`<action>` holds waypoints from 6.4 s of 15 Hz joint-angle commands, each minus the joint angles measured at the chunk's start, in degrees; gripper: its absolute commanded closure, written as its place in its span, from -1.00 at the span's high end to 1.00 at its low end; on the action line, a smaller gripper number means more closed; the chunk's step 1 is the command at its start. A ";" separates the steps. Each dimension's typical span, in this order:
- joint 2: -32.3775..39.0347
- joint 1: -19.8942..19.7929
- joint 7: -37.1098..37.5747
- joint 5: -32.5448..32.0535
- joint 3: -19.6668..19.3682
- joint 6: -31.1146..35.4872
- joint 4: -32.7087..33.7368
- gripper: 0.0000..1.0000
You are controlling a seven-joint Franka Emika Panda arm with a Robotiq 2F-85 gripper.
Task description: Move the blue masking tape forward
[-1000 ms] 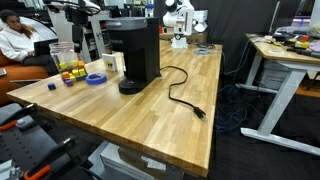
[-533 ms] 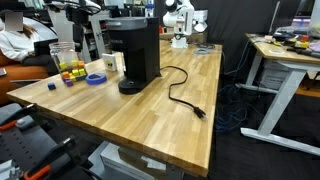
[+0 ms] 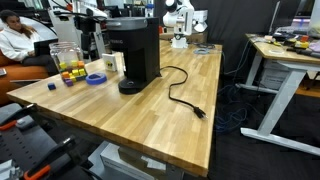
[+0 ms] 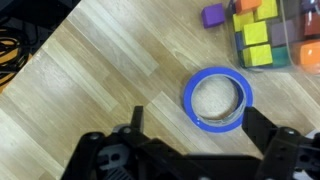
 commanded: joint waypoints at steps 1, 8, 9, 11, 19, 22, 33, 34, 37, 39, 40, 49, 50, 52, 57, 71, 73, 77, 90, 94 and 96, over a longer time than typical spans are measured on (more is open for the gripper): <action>2.91 0.10 -2.86 2.82 -0.61 4.80 -0.27 1.00; 5.34 0.26 -6.08 6.47 -0.48 9.12 -0.91 1.00; 5.36 0.31 -6.26 6.69 -0.51 9.46 -1.09 1.00; 5.23 0.67 -6.18 5.95 -0.79 8.66 -1.57 1.00; 5.94 1.15 -4.93 5.31 -1.35 7.62 -0.40 1.00; 5.83 -0.60 -8.88 10.69 1.06 11.12 -0.93 1.00; 8.18 0.12 -12.35 17.49 0.79 12.18 -2.33 1.00; 8.69 0.29 -12.21 17.27 0.74 12.23 -2.16 1.00; 10.44 0.83 -11.46 16.27 0.18 12.35 -1.37 1.00; 11.89 1.06 -10.95 15.67 -0.33 12.63 -0.75 1.00; 12.81 1.09 -10.75 15.49 -0.61 12.66 -0.27 1.00; 17.88 1.28 -9.62 14.19 -3.97 11.89 3.52 1.00; 18.06 1.35 -9.56 14.13 -4.01 11.88 3.79 1.00; 18.28 1.41 -9.51 14.07 -4.01 11.77 4.26 1.00; 18.43 1.14 -9.92 14.26 -3.91 11.29 4.94 0.06; 13.37 0.29 -10.89 15.64 -3.08 11.85 2.25 -0.92; 11.42 -0.11 -11.26 16.35 -2.56 11.73 0.66 -0.92; 6.63 0.03 -10.43 17.35 -2.33 11.68 -4.97 -0.92; -6.11 -0.09 -9.06 23.13 0.80 12.85 -18.99 -0.92; -9.83 -0.04 -8.36 27.96 0.99 13.59 -23.51 -0.92; -12.15 0.09 -7.96 30.07 0.84 13.81 -26.22 -0.92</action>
